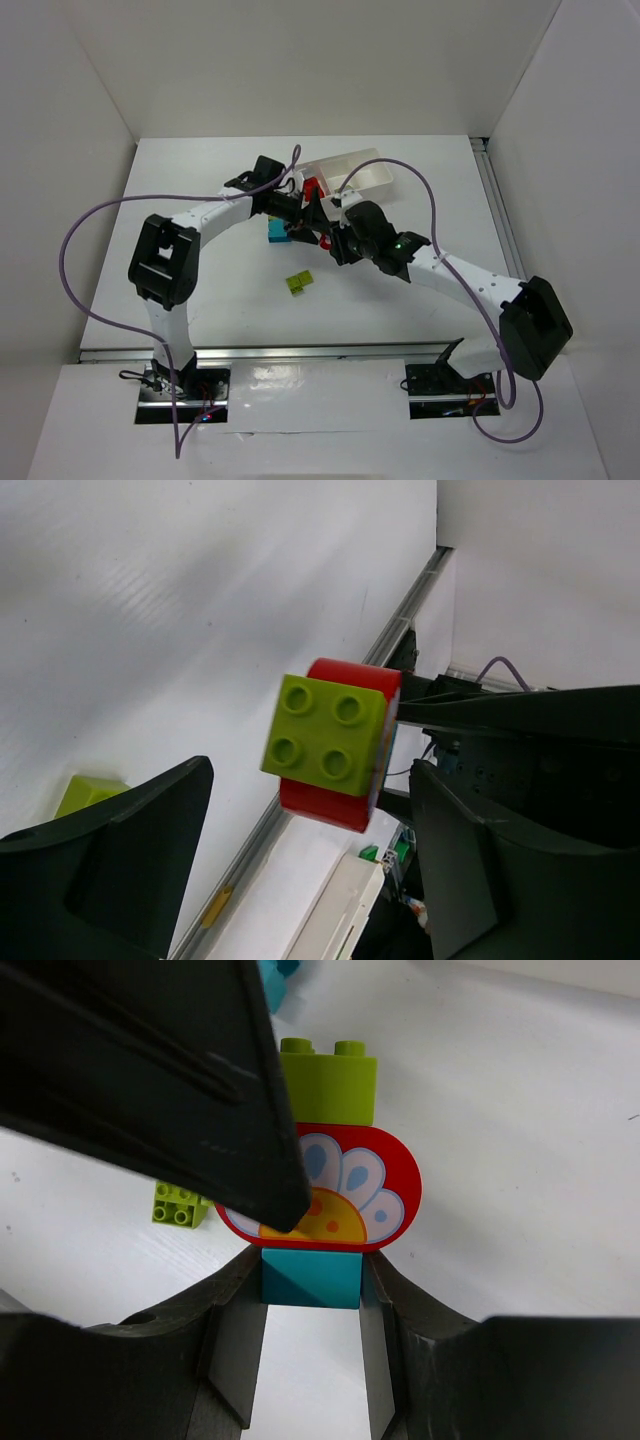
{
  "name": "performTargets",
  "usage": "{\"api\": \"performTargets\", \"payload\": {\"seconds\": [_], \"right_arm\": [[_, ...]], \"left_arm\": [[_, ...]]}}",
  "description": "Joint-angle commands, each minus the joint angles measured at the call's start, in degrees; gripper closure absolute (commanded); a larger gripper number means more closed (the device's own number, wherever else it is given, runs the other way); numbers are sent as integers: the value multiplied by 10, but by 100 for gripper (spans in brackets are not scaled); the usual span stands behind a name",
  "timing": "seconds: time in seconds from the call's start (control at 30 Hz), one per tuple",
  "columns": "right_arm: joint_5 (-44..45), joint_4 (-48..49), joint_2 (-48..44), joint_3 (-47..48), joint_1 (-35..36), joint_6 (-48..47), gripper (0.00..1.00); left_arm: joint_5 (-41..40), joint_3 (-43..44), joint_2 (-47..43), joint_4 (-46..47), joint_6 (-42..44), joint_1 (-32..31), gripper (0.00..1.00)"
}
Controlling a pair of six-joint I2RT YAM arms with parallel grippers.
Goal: Sort the legos into containers by color
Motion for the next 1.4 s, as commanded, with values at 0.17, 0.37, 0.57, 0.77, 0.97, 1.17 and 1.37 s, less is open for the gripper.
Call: {"api": "performTargets", "payload": {"seconds": [0.17,0.37,0.57,0.77,0.97,1.17,1.37], "right_arm": [[10,-1,-27,13,-3,1,76],[22,-1,-21,13,-3,1,76],[27,-11,-26,18,-3,7,76],[46,-35,-53,18,-8,12,77],[72,-54,-83,5,-13,24,78],[95,-30,-40,55,-58,24,78],[102,-24,150,258,-161,30,78]], "left_arm": [[73,40,27,72,-30,-4,23],[134,42,39,133,-68,-4,70],[119,77,49,81,-38,10,100],[56,77,35,39,-19,63,100],[12,88,-5,9,0,110,100],[-16,88,-36,-18,20,150,100],[-27,88,-67,-31,38,169,100]]}}
